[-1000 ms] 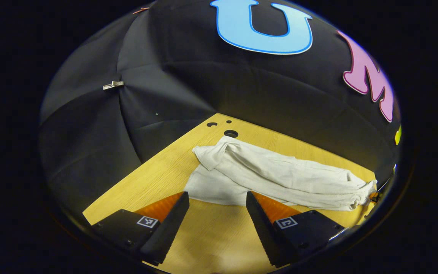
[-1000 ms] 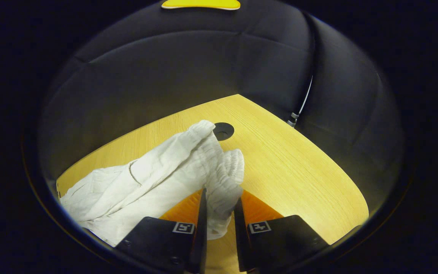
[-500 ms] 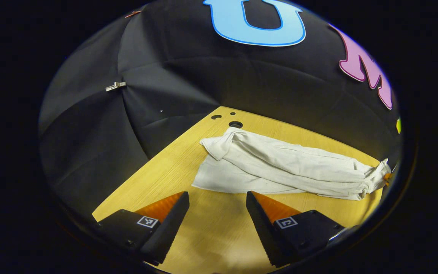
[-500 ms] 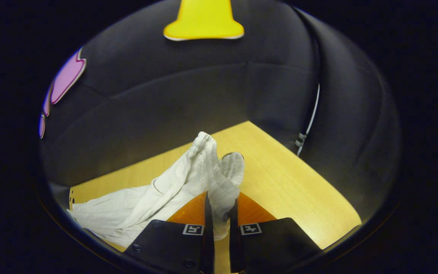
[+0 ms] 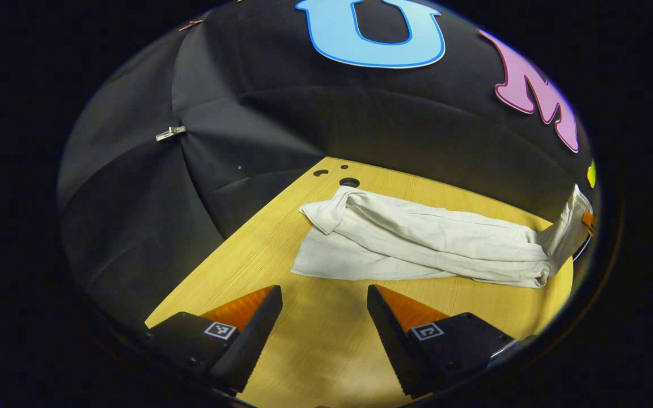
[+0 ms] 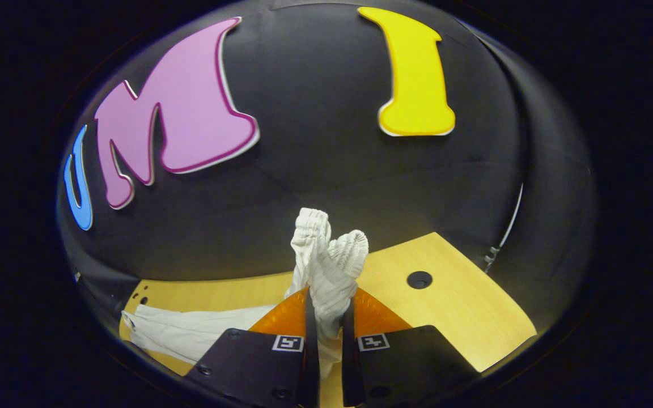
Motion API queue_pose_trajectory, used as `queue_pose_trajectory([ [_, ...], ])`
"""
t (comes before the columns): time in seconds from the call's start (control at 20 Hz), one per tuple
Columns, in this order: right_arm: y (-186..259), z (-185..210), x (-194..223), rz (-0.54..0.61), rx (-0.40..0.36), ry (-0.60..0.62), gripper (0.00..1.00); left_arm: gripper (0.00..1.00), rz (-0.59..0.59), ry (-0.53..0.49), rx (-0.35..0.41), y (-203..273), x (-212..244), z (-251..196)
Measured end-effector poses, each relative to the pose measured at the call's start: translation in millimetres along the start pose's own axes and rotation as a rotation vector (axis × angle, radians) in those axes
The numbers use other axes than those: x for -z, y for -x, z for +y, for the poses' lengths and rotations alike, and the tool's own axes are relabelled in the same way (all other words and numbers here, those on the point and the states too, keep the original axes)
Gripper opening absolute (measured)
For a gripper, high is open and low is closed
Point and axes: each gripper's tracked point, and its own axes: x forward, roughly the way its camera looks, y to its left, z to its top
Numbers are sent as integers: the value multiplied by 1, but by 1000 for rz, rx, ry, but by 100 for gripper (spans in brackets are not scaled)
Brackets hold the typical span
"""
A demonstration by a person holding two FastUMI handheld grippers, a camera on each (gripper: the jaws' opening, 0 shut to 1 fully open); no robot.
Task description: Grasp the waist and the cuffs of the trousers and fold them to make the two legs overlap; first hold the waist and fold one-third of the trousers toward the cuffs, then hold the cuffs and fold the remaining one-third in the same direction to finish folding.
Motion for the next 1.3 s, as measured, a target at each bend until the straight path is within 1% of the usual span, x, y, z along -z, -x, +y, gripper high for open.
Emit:
queue_pose_trajectory([
  [0.1,11,41,6,-5,-35,1,19,96,-4,-5,-4,2,-3,8],
  [0.35,16,110,46,14,-127,2,20,96,3,-20,25,-7,-6,18],
  [0.4,15,121,56,23,-140,-6,19,100,-1,-18,28,-12,-8,20],
  [0.45,14,134,67,38,-153,-19,20,100,-5,-10,35,-16,-10,21],
  [0.5,13,145,78,52,-163,-30,19,96,-10,3,46,-21,-11,20],
  [0.6,12,156,101,83,-165,-35,20,96,-15,33,66,-33,-13,22],
  [0.65,12,162,115,102,-156,-30,20,96,-17,49,70,-40,-15,26],
  [0.75,14,165,129,120,-127,-33,22,96,-24,89,79,-56,-18,33],
  [0.8,14,167,134,124,-122,-31,16,100,-27,114,82,-64,-20,37],
  [0.85,15,170,140,134,-121,-30,23,96,-29,143,85,-72,-23,40],
  [0.9,15,174,147,147,-122,-33,23,96,-33,175,93,-80,-26,42],
  [1.0,22,186,164,179,-132,-32,27,96,-44,229,106,-95,-35,46],
  [1.05,26,190,173,200,-136,-30,33,96,-49,244,106,-104,-39,50],
  [1.1,31,195,183,221,-142,-28,28,96,-53,254,107,-110,-41,50],
  [1.15,37,200,190,238,-150,-26,39,96,-51,266,111,-116,-45,51],
  [1.2,43,207,201,260,-167,-29,34,96,-51,281,120,-126,-48,51],
  [1.25,51,215,208,283,-190,-33,53,96,-51,298,130,-135,-52,50],
  [1.3,60,219,213,300,-200,-28,66,96,-48,311,139,-144,-55,49],
])
